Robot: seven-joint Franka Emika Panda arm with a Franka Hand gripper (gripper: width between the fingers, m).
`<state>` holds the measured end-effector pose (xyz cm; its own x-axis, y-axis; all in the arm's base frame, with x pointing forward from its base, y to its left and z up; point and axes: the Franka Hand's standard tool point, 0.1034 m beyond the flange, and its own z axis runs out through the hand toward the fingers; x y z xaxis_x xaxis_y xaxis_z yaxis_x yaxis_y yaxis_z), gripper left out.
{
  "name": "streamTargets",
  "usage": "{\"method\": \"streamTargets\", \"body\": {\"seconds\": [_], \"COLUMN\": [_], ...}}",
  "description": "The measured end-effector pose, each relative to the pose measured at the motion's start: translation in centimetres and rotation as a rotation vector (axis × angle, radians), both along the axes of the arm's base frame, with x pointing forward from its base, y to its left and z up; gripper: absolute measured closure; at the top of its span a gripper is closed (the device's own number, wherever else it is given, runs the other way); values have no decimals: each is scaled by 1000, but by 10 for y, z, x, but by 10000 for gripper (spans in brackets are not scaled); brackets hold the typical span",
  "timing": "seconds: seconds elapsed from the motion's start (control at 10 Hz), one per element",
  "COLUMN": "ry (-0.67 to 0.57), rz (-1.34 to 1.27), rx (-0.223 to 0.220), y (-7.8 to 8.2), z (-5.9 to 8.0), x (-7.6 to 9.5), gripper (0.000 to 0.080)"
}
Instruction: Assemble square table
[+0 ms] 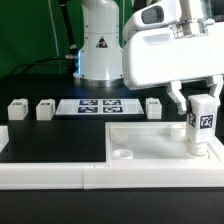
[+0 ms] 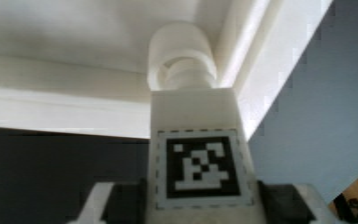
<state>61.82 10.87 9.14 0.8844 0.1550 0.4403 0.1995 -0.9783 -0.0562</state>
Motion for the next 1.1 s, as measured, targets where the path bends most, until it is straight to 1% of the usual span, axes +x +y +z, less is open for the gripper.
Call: {"method": "streamTargets", "body": {"seconds": [0.4, 0.7, 0.9, 1.0, 1.1], "ry": [7, -57, -67, -67, -67], "rz": [0, -2, -3, -3, -3], "rx": [0, 1, 1, 1, 1], "y": [2, 6, 6, 6, 6], "z": [-11, -11, -11, -11, -11], "x": [-4, 1, 1, 1, 1], "gripper": [507, 507, 507, 431, 250]}}
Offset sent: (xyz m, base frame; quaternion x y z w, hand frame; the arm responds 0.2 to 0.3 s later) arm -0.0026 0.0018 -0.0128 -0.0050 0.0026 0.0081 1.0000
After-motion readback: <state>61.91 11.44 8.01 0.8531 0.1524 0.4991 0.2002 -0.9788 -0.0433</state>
